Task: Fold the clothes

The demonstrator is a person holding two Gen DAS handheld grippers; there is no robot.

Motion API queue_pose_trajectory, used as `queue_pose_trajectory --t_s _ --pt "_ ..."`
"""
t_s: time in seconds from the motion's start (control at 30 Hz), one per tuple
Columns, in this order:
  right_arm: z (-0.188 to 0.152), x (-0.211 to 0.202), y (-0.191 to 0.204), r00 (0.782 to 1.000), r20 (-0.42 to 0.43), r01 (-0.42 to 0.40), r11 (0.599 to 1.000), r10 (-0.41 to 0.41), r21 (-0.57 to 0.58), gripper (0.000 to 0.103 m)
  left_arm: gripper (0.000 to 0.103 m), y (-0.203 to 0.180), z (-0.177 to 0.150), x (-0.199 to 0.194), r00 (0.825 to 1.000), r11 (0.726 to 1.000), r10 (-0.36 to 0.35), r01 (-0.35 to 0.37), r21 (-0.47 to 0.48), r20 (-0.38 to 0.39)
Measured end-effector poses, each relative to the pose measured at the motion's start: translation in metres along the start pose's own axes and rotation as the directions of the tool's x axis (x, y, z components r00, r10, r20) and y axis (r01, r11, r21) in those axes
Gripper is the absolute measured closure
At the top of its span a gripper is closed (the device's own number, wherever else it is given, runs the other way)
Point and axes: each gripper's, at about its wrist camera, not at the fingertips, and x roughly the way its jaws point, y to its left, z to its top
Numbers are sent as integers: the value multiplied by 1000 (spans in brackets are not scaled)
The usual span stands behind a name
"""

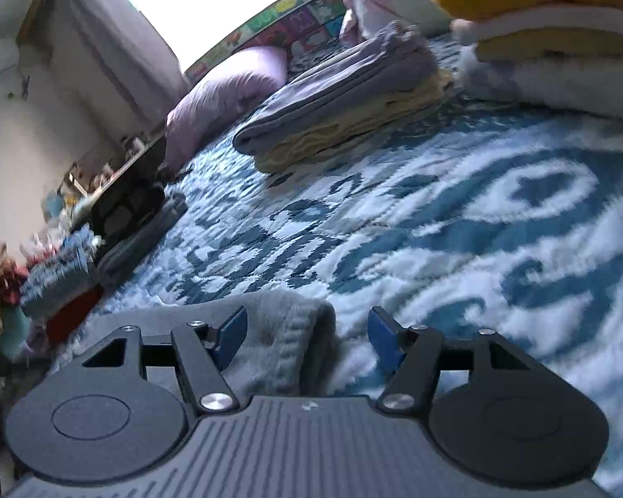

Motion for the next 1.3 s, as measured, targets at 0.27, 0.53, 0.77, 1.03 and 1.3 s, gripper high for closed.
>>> queue_pose_trajectory --t_s 0.27,0.53,0.77,1.03,1.3 --pt "10 19 -2 999 -27 -27 998 26 -61 49 58 50 37 70 997 992 -1 -9 -129 -74" --pt "26 23 10 1000 4 -13 993 14 -115 80 99 30 51 60 995 998 -66 68 -12 79" --pt "61 54 27 997 46 70 976 -62 -208 78 94 43 55 84 1000 1000 24 -24 1 20" --pt "51 26 1 988 41 149 987 -146 -62 43 56 50 11 8 998 993 65 -63 -103 19" --pt "-8 -31 -14 1000 -3 20 985 -19 172 36 51 56 -87 -80 995 956 -89 74 -285 -40"
